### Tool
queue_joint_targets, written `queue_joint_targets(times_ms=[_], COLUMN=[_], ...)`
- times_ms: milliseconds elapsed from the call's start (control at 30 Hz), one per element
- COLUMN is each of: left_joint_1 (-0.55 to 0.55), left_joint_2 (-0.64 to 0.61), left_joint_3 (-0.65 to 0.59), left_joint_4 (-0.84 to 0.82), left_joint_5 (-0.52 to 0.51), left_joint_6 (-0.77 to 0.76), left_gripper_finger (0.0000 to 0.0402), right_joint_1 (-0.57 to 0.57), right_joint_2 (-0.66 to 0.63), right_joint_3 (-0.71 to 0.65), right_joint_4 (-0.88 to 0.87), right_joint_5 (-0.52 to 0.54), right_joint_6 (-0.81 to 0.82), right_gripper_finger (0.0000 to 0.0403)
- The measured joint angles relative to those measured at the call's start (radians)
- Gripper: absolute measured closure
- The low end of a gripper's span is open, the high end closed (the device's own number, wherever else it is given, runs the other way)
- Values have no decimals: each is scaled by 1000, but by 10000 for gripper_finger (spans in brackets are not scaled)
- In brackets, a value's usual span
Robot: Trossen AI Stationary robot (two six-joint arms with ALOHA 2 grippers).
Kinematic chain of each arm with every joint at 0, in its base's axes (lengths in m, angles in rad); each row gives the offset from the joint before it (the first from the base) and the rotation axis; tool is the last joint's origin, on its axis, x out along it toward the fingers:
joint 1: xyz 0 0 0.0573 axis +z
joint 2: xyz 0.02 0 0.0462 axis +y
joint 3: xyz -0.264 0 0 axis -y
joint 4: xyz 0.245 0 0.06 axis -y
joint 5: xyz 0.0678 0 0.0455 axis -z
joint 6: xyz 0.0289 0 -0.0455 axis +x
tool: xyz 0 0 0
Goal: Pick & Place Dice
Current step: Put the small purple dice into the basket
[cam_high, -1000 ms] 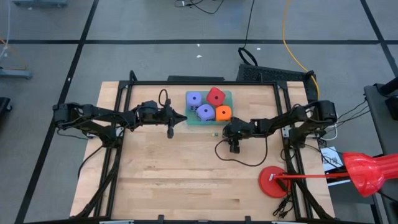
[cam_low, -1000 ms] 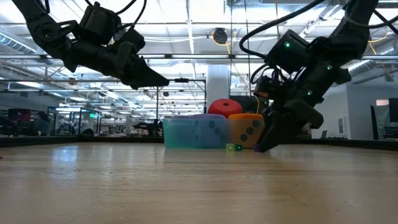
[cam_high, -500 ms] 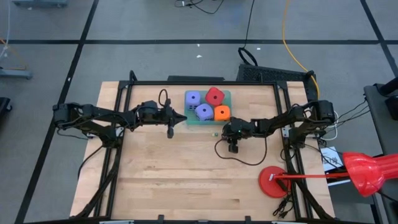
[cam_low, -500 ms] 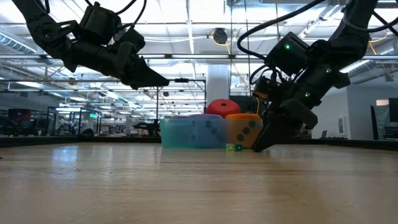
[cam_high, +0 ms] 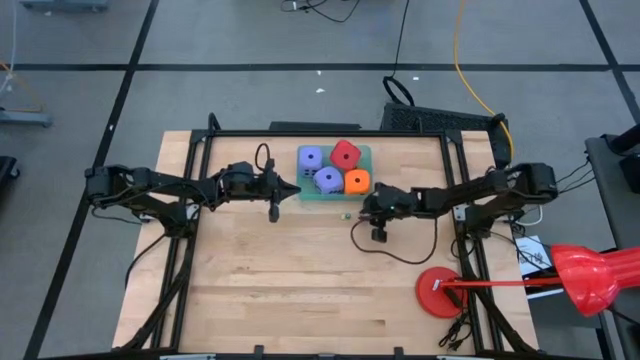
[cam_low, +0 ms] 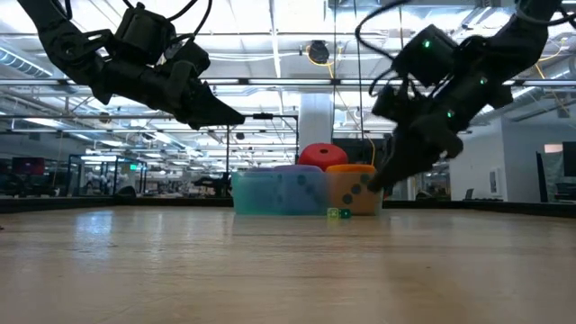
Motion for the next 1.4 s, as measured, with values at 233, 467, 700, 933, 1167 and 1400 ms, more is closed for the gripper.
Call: queue_joint_targets(times_ms=[233, 467, 700, 933, 1167, 1400], left_joint_1=[0, 0, 0, 0, 0, 0], left_joint_2=[0, 0, 0, 0, 0, 0], left_joint_3=[0, 0, 0, 0, 0, 0], left_joint_4=[0, 0, 0, 0, -1, -8], left_joint_5=[0, -1, -1, -1, 0, 0], left_joint_6=[2, 4, 5, 7, 3, 1], left_gripper_finger=[371, 371, 371, 371, 371, 371], right_joint_1=[-36, -106, -141, -189, -221, -229], right_joint_2=[-194, -400, -558, -725, -893, -1029], right_joint_3=[0, 1, 1, 2, 2, 2], right_joint_4=[1, -22, -119, -150, -292, -396], right_joint_5=[-182, -292, -295, -366, -366, -340], right_joint_6=[-29, -24, -53, -33, -37, -33], right_gripper_finger=[353, 339, 337, 346, 335, 346])
